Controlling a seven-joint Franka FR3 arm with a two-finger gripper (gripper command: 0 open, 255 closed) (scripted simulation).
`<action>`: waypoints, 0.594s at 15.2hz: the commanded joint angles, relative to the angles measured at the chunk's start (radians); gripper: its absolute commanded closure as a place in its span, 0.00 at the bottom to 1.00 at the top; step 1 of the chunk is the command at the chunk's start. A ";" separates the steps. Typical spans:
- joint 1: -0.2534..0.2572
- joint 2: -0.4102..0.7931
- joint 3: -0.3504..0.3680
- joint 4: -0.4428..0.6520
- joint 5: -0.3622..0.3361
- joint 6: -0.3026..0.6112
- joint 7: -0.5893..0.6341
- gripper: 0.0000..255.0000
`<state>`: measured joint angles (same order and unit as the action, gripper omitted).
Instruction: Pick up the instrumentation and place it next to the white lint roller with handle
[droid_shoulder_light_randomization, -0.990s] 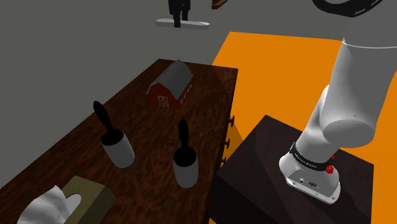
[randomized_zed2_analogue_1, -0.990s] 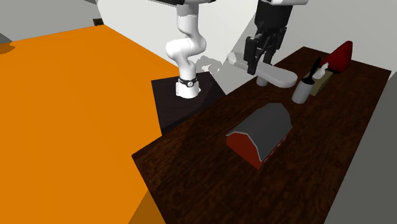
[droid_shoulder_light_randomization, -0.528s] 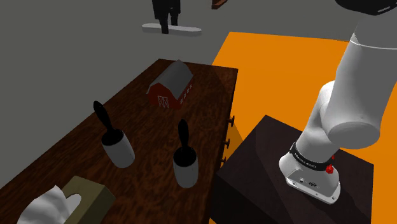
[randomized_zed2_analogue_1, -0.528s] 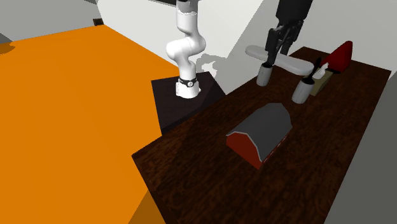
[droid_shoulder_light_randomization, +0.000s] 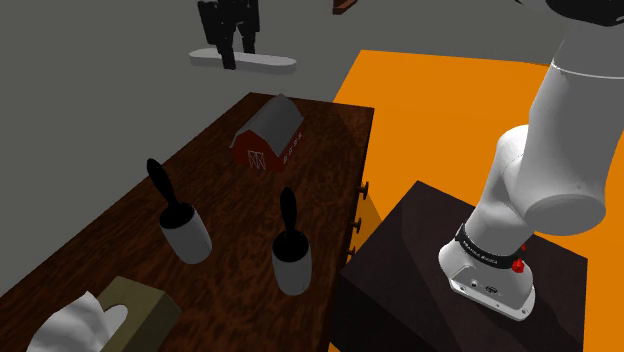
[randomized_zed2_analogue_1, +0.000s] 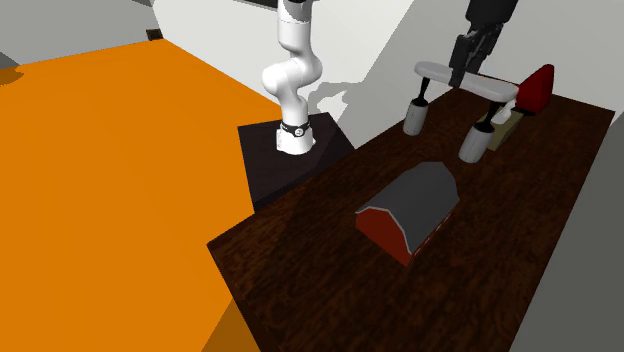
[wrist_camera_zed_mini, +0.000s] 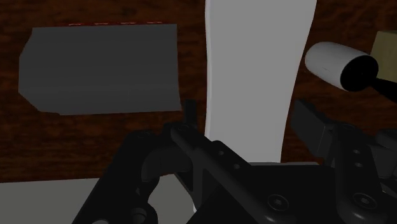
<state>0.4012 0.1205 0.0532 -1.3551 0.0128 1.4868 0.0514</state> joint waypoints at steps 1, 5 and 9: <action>0.025 0.003 0.018 0.006 -0.003 -0.002 0.044 1.00; 0.024 -0.020 0.018 -0.079 -0.001 0.061 0.042 1.00; 0.023 -0.036 0.018 -0.156 0.000 0.120 0.041 1.00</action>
<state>0.4249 0.0945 0.0714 -1.4827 0.0119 1.5886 0.0936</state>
